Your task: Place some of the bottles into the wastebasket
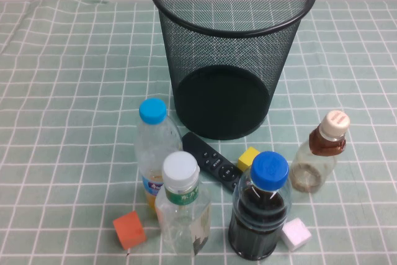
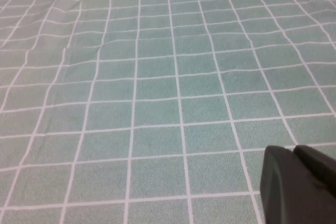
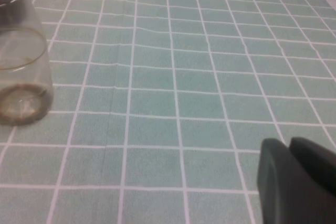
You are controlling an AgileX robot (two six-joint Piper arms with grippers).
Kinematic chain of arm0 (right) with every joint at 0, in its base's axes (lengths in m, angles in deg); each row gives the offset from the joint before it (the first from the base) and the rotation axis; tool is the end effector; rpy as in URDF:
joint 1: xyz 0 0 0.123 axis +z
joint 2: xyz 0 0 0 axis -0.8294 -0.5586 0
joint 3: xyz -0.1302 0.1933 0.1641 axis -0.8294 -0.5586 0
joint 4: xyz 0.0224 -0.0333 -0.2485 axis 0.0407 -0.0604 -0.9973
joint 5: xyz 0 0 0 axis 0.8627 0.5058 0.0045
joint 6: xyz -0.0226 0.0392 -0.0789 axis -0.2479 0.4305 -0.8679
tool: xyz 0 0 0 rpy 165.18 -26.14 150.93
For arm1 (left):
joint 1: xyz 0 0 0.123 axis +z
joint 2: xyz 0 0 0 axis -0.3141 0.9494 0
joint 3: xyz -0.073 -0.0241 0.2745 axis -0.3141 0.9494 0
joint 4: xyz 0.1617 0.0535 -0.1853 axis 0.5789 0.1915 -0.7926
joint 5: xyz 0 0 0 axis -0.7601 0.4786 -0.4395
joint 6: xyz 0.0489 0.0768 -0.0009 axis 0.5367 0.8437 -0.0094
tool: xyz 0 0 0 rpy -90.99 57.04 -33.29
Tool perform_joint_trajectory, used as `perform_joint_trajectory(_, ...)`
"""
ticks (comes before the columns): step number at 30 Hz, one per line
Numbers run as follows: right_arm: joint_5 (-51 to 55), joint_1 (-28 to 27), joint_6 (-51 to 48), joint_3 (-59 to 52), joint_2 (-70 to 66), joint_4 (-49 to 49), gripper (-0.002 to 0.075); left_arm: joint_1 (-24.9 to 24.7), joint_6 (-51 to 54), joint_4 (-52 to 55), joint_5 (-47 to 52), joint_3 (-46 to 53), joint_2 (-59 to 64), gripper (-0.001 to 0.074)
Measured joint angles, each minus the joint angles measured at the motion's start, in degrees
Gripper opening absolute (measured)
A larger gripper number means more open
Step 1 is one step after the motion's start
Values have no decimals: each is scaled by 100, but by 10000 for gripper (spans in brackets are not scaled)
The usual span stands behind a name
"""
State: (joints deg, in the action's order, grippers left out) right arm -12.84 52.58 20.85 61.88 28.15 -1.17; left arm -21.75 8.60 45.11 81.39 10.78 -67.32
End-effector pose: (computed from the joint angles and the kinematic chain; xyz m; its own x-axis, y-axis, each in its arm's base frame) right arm 0.0525 -0.0019 0.1715 -0.2925 -0.0507 -0.9549 0.0260 0.9978 -0.0609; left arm 0.0530 -0.0037 0.1728 -0.2733 0.0299 -0.9615 0.0695 0.9975 0.0112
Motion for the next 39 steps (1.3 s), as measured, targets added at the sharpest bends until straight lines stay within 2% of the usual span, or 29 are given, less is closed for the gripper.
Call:
perform_joint_trajectory(20,0,0,0,0,0,0,-1,0,0,0,-10,0,0,-4)
perform_joint_trajectory(28,0,0,0,0,0,-10,-1,0,0,-540,-341,0,0,-4)
perform_joint_trajectory(31,0,0,0,0,0,-10,-1,0,0,-1196,-509,0,0,-4)
perform_joint_trajectory(36,0,0,0,0,0,-10,-1,0,0,-3151,-1228,0,0,-4)
perform_joint_trajectory(39,0,0,0,0,0,-10,-1,0,0,-3717,-1710,0,0,-4)
